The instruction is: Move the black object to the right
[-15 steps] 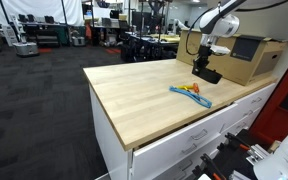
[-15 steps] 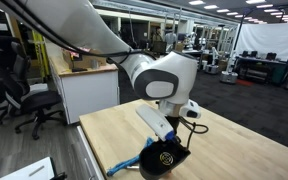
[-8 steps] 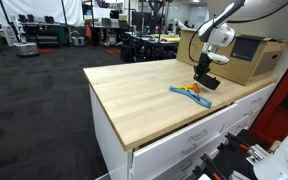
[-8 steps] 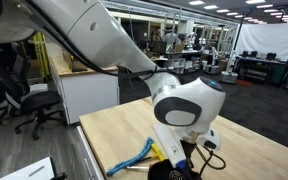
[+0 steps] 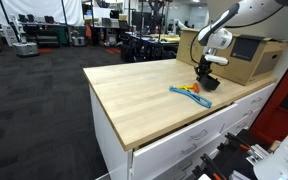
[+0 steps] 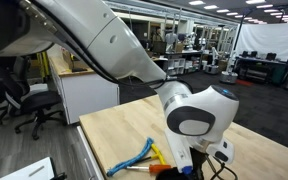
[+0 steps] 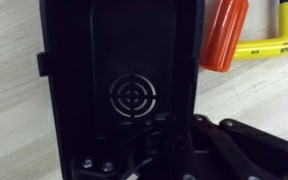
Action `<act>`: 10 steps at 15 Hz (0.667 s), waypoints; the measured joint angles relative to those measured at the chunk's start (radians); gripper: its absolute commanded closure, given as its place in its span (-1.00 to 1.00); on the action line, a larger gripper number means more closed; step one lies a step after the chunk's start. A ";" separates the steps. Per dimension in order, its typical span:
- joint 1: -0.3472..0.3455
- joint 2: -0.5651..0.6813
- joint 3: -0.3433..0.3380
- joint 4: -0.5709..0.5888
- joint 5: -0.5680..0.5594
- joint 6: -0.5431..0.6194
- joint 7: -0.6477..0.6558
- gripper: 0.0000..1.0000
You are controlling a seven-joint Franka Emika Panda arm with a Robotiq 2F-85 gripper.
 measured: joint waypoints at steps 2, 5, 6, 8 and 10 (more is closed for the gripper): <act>0.002 0.003 0.000 0.006 -0.023 0.000 0.041 0.14; 0.007 0.001 0.000 0.012 -0.047 0.000 0.075 -0.28; 0.009 -0.005 0.000 0.012 -0.055 0.001 0.081 -0.40; 0.014 -0.022 0.000 0.012 -0.072 0.005 0.086 -0.67; 0.023 -0.058 0.000 0.005 -0.101 0.011 0.086 -0.95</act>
